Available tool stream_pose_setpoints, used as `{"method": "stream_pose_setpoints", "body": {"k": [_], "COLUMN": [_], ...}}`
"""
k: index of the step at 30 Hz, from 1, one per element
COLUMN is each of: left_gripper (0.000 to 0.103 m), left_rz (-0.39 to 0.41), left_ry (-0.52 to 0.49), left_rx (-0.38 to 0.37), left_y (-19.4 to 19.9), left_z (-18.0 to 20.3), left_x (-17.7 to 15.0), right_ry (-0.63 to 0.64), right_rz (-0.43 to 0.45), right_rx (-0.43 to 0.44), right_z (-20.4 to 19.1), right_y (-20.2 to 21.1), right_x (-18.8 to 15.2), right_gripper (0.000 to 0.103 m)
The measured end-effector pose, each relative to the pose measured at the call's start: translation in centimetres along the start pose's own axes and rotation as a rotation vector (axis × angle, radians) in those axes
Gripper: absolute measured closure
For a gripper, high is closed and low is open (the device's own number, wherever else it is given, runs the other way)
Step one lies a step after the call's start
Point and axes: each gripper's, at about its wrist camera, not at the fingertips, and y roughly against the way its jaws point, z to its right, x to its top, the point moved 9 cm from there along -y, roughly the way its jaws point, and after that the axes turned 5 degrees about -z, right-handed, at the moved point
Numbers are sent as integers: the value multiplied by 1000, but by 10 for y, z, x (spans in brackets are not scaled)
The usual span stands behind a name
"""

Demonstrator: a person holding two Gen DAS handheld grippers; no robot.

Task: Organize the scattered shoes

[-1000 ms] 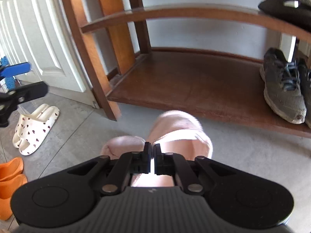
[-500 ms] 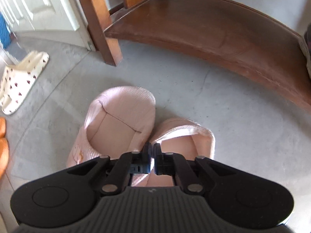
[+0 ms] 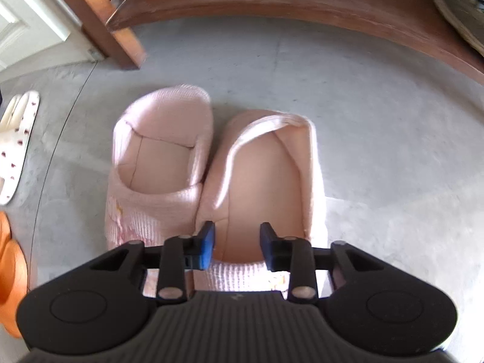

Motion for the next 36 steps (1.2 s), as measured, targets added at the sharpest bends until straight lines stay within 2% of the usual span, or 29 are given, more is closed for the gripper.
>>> {"method": "stream_pose_setpoints", "body": {"k": [3,6,8,10,12,14,16,20,23,26,31,35,36], "left_gripper": [1,1,1,1,1,1,1,1,1,1,1,1,1], "left_rz": [0,14,1,-30,-40,-34,-27,-61,-94,-88,-110,-122,-116], "left_ry": [3,-10,47,157,173,162,170,221,233,236,234,231,224], "left_rx": [-32,-39,-54,-93,-109,-106,-99,-97,-94,-94,-72,-74,-75], "left_y": [4,8,9,9,10,11,10,-3,-10,-10,-14,-15,-15], "left_z": [-5,0,3,7,11,12,10,5,7,5,-6,-9,-8], "left_x": [1,-2,-5,-13,-15,-16,-16,-17,-18,-16,-25,-27,-27], "right_ry": [30,150,238,369,481,560,595,517,299,197,115,-57,-85], "right_rz": [-7,-42,-78,-134,-180,-202,-208,-148,-33,30,115,122,129], "right_rx": [4,-34,-67,-134,-180,-208,-230,-256,-217,-192,-183,-127,-105], "right_z": [-6,-18,-26,-34,-39,-42,-44,-41,-33,-31,-30,-22,-24], "right_y": [16,26,27,17,4,-9,-19,-30,-27,-21,-2,4,5], "right_x": [-2,-5,-8,-11,-17,-20,-23,-27,-18,-15,-12,-3,-2], "right_gripper": [54,54,54,56,56,64,82,85,85,84,73,71,67]}}
